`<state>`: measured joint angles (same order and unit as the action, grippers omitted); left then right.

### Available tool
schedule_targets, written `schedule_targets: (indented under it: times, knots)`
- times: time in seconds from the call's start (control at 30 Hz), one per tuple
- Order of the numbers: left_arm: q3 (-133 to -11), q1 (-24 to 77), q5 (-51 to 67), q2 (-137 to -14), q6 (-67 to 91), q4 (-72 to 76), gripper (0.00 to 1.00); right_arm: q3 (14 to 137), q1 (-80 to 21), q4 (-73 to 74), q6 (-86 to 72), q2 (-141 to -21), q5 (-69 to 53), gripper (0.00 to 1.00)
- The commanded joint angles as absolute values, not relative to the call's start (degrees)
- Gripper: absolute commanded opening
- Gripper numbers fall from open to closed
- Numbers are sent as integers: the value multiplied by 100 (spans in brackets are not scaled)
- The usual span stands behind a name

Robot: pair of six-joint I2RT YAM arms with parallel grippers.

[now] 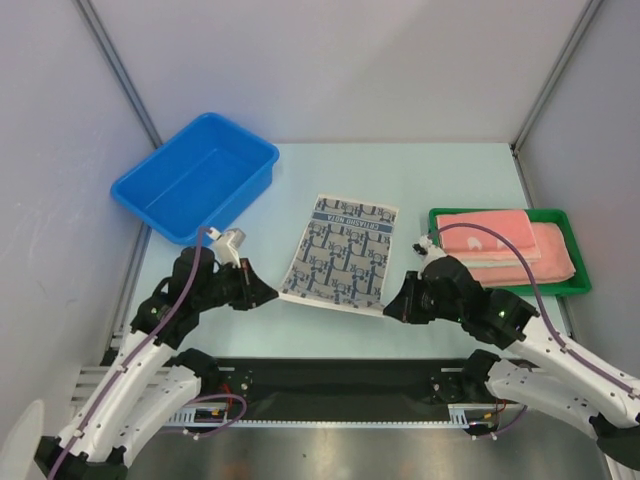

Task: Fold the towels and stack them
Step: Flatten out the crumpled towel, then fold the towel

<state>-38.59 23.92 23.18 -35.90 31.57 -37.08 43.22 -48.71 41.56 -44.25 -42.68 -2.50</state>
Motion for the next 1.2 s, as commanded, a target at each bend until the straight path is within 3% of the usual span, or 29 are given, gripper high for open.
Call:
schedule_targets:
  times: [0.0,0.23,0.33,0.37,0.63,1.17]
  knots:
    - [-3797,2347,1951,-3805,3234,-3709,0,4377,-5045,4368,-4702,-4359,509,0]
    - [-4709,2338,1766,-5526,2998,-2954,0,5202,-4563,4026,-3956,-5368,1705,0]
    - [-5447,2329,2142,-6659,2787,-2611,0,5353,-3731,3570,-3508,-5870,1452,0]
    - [-6606,2277,2145,-7724,2603,-2636,0,5483,-2978,2777,-3107,-6332,980,0]
    - [-8400,1996,2355,-10050,2487,-2803,0,5625,-1978,1479,-2760,-7355,28,0]
    - [-10448,1477,2496,-12023,2092,-2865,0,6785,-1231,651,-2759,-9667,-1010,0]
